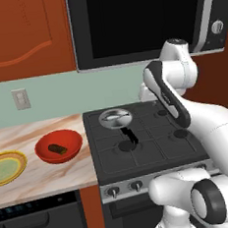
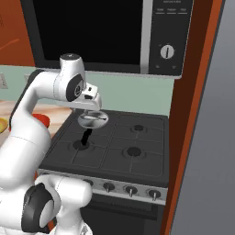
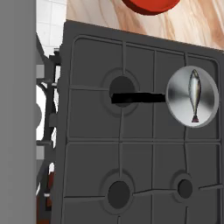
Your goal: Place the fish on the plate and place the sweet potato on the same plate.
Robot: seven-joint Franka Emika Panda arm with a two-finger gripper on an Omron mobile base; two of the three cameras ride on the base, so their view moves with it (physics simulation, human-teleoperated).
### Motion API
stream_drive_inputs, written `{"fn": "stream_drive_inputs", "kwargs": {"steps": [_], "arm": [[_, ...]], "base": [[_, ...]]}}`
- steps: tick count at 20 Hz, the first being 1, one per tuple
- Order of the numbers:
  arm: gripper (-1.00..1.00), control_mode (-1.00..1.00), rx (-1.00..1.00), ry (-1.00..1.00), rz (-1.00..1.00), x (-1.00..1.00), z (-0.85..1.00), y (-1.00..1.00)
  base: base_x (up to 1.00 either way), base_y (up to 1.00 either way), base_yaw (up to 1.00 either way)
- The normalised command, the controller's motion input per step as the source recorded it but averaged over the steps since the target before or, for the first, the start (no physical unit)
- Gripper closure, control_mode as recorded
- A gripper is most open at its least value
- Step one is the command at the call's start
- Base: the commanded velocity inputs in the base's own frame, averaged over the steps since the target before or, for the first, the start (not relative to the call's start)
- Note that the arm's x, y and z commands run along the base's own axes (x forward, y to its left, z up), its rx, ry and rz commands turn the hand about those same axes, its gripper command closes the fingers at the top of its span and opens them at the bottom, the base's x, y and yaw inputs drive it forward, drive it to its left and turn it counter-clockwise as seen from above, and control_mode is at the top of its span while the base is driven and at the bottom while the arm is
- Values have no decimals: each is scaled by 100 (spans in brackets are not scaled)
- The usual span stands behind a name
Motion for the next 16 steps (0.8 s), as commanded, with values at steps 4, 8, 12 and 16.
{"fn": "stream_drive_inputs", "kwargs": {"steps": [4,8,12,16], "arm": [[-100,-100,0,0,0,-10,-3,0],[-100,-100,-5,-9,0,-18,-22,27],[-100,-100,-14,-16,0,-4,-40,47],[-100,-100,-15,-11,-4,18,-36,50]], "base": [[0,0,0],[0,0,0],[0,0,0],[0,0,0]]}}
